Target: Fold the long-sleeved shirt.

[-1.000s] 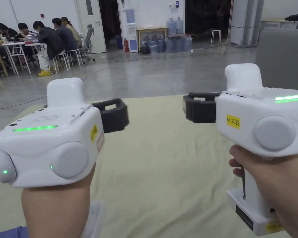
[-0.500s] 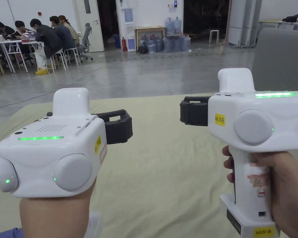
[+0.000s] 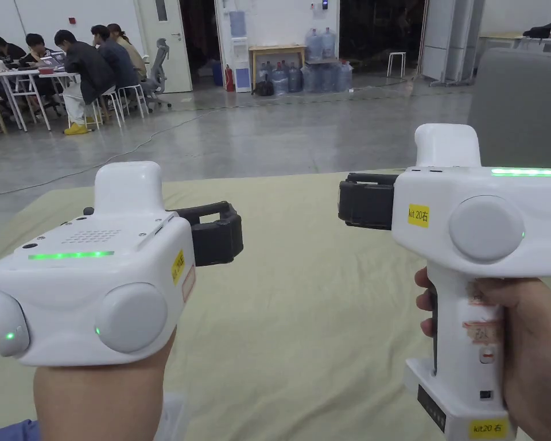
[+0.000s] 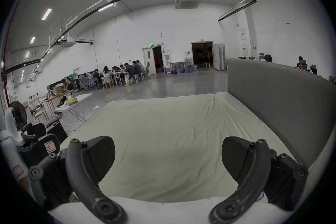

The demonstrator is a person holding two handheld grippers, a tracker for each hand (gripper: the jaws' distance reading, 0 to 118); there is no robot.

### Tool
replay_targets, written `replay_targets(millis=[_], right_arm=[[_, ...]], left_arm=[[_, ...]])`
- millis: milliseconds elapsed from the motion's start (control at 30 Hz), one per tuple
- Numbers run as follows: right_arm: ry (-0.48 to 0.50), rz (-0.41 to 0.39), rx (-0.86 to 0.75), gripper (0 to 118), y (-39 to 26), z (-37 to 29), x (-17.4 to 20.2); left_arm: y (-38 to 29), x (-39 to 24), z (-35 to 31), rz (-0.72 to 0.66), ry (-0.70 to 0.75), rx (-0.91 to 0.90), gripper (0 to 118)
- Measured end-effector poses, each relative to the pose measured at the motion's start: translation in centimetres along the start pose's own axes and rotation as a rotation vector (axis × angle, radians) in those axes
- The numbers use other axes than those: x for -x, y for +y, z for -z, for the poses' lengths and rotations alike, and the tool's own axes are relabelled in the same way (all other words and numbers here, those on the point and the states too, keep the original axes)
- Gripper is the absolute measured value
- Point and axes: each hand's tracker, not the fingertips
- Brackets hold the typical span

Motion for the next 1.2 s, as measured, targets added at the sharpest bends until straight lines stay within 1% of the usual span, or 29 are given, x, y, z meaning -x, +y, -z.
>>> replay_targets(millis=[400,733,1200], right_arm=[[-0.015,-0.052,-0.003,116,-0.4,0.1,1.1],[-0.020,-0.040,-0.004,116,-0.2,0.1,0.8],[-0.026,-0.054,-0.001,116,-0.6,0.1,0.9]], left_arm=[[0.1,0.2,-0.6,0.000,-0.001,-0.014,117],[0.2,0.7,-0.7,0.000,0.002,-0.021,117],[-0.2,0.9,-0.3,-0.009,-0.005,-0.010,118]])
